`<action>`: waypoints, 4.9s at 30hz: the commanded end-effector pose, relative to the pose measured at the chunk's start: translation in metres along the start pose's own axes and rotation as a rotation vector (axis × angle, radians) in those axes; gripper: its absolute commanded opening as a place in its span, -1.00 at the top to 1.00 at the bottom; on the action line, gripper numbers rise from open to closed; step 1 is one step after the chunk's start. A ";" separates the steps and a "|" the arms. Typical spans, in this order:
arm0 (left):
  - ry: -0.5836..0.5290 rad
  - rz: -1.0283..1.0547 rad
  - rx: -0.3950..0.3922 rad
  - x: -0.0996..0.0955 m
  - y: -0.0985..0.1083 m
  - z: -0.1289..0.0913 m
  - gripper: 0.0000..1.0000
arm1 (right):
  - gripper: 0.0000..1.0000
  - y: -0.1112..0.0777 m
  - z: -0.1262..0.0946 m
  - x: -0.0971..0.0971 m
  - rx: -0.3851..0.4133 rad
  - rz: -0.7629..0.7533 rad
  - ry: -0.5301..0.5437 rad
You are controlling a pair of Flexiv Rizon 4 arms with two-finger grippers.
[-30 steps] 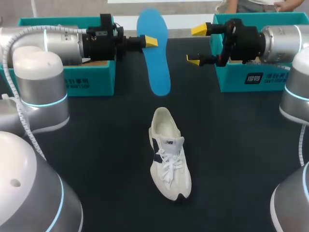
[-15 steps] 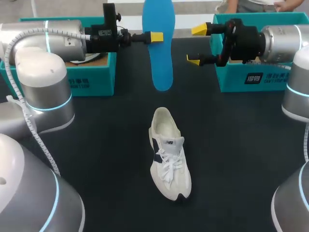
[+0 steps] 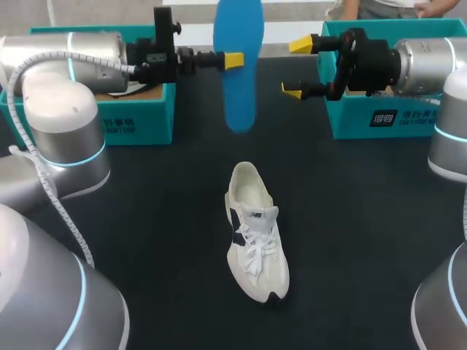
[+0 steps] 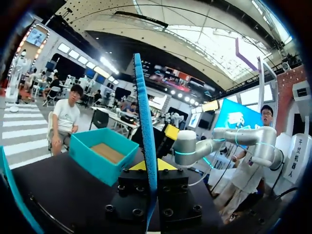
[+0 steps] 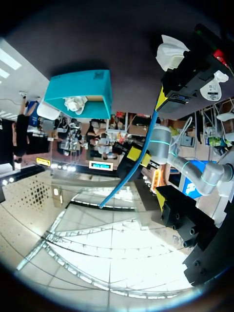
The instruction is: Take the shoe out of the shoebox, open the shoe tongue, remove and reinsert the insole, then place the shoe into the shoebox
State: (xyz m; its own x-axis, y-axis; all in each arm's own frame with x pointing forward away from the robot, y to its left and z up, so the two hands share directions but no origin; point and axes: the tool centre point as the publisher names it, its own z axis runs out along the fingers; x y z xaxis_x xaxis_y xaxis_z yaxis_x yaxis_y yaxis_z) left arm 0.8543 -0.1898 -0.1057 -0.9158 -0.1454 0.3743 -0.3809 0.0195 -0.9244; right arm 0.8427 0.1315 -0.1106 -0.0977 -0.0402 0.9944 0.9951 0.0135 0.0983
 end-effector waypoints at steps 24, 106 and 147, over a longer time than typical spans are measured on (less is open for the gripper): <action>-0.184 1.005 0.147 0.010 -0.005 -0.005 1.00 | -1.00 0.000 0.001 0.000 -0.001 0.001 -0.002; -0.042 2.101 -0.098 -0.014 -0.003 0.029 1.00 | 0.44 -0.015 0.039 -0.004 0.109 -0.052 0.067; 0.015 1.659 -0.109 0.012 0.020 -0.009 -1.00 | 1.00 -0.014 0.033 -0.003 0.062 -0.335 0.096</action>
State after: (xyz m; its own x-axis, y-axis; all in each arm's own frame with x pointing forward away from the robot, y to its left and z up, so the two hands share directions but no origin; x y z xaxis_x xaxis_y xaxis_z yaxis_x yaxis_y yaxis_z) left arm 0.8500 -0.2081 -0.1216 -0.1983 0.0946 -0.9756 0.9633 0.2023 -0.1762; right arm 0.8324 0.1677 -0.1140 -0.3908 -0.1388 0.9100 0.9142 0.0565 0.4012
